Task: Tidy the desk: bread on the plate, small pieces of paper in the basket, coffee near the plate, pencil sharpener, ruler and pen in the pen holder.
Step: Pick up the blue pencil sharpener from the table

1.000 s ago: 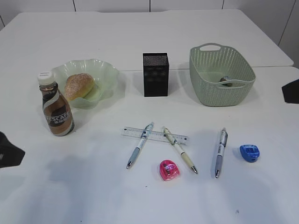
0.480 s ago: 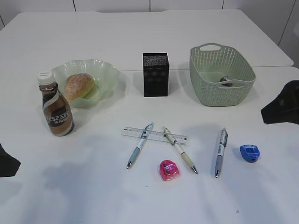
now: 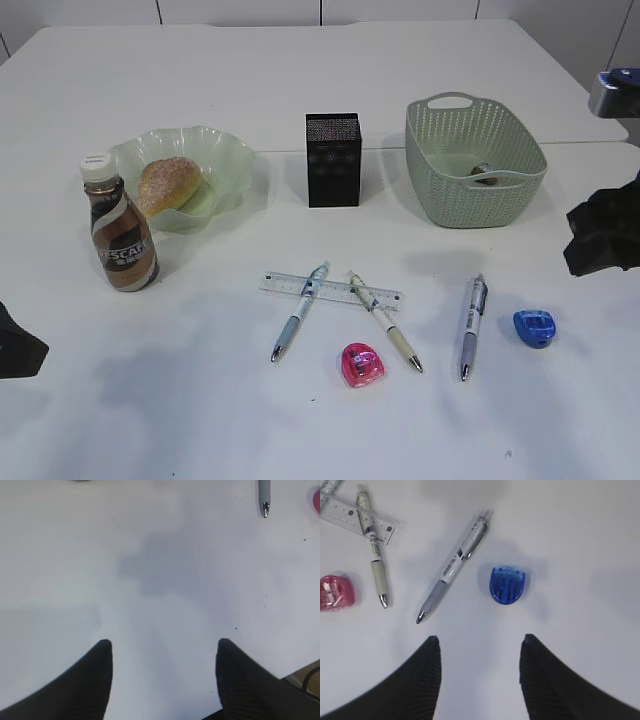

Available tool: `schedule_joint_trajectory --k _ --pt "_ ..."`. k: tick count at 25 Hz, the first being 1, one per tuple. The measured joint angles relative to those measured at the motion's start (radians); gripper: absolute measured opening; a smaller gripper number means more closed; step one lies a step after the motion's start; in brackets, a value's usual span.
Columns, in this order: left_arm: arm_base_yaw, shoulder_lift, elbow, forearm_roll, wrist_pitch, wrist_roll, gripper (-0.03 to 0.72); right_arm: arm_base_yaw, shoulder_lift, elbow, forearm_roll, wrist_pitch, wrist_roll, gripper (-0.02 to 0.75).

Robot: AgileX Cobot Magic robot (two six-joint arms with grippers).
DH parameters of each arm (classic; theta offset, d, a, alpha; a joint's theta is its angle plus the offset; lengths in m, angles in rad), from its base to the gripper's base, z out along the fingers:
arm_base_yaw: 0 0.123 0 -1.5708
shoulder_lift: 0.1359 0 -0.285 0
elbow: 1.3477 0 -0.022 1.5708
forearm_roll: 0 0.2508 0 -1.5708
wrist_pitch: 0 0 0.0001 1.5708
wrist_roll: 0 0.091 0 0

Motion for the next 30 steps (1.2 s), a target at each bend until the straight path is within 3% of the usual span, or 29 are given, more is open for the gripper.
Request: schedule_joint_trajectory --k 5,13,30 --pt "0.0 0.0 0.0 0.0 0.0 0.0 0.456 0.0 0.087 -0.033 -0.016 0.019 0.014 0.414" --pt "0.0 0.0 0.0 0.0 0.0 0.0 0.455 0.0 0.222 -0.037 -0.028 -0.002 0.019 0.512" --pt "0.0 0.0 0.0 -0.002 0.0 0.0 0.453 0.0 0.407 -0.143 -0.119 -0.02 0.122 0.515"
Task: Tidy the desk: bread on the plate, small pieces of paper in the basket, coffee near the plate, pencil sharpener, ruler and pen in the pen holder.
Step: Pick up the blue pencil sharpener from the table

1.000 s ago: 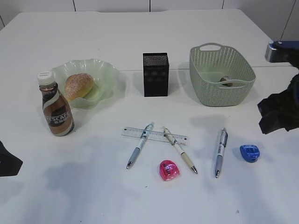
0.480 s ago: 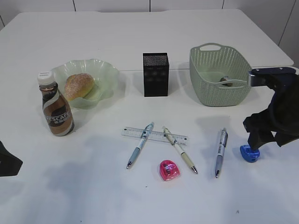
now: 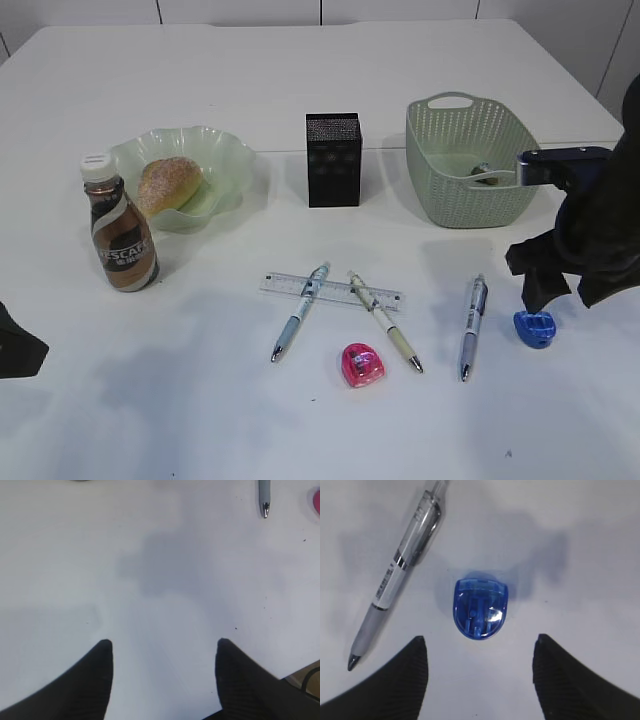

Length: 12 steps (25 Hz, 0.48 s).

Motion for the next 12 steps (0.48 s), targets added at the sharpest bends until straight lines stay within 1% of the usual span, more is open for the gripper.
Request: schedule_joint_trajectory --k 12 --pt "0.0 0.0 0.0 0.0 0.0 0.0 0.436 0.0 0.093 -0.027 -0.005 -0.019 0.024 0.515"
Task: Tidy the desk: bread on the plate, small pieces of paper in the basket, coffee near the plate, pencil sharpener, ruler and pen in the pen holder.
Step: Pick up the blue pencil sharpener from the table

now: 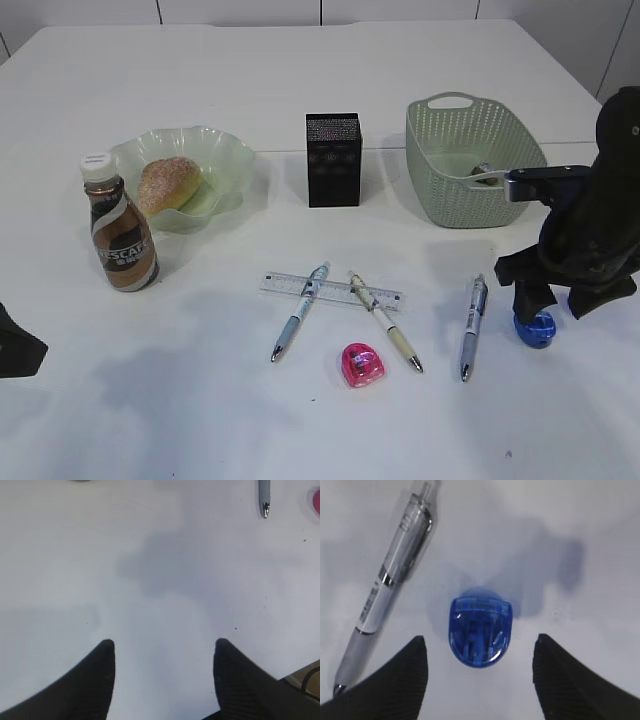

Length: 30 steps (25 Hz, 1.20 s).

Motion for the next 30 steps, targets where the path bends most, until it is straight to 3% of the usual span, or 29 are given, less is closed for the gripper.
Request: schedule_joint_trajectory --k 30 --pt "0.0 0.0 0.0 0.0 0.0 0.0 0.436 0.0 0.14 -0.05 0.018 -0.029 0.035 0.517"
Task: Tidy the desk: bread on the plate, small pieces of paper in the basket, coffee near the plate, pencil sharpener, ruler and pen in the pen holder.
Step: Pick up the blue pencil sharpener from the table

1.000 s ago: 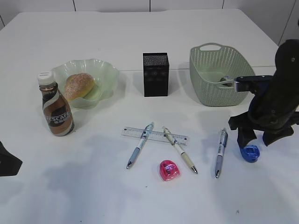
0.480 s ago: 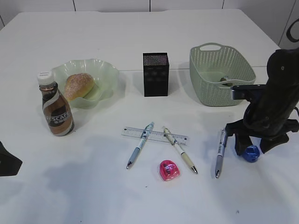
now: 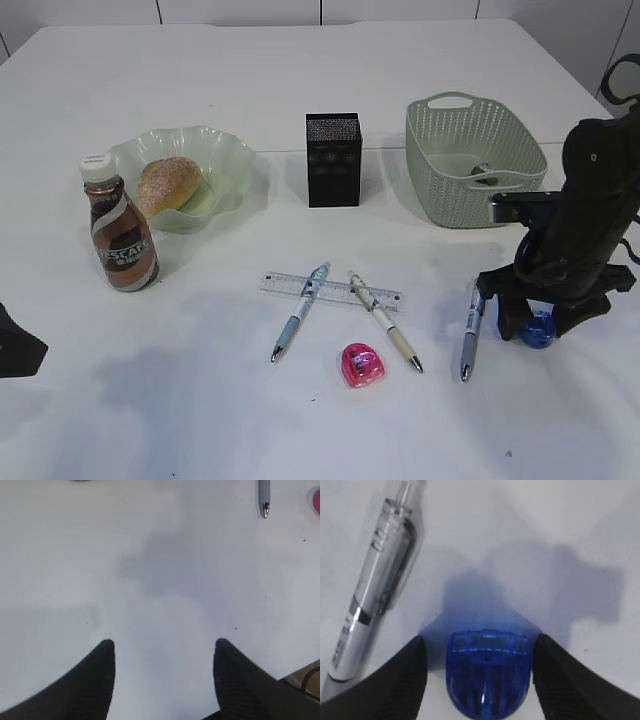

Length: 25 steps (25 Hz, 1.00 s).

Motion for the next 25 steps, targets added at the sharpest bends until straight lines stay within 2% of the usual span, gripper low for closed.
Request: schedule_joint_trajectory --k 9,15,25 --pt "0.0 0.0 0.0 0.0 0.0 0.0 0.436 0.0 0.005 -0.008 0.004 -0.013 0.002 0.493" --pt "0.0 0.0 0.0 0.0 0.0 0.0 0.436 0.0 0.007 -0.012 0.005 -0.022 0.002 0.382" --pt "0.0 0.0 0.0 0.0 0.0 0.0 0.436 0.0 0.007 -0.014 0.005 -0.022 0.004 0.335"
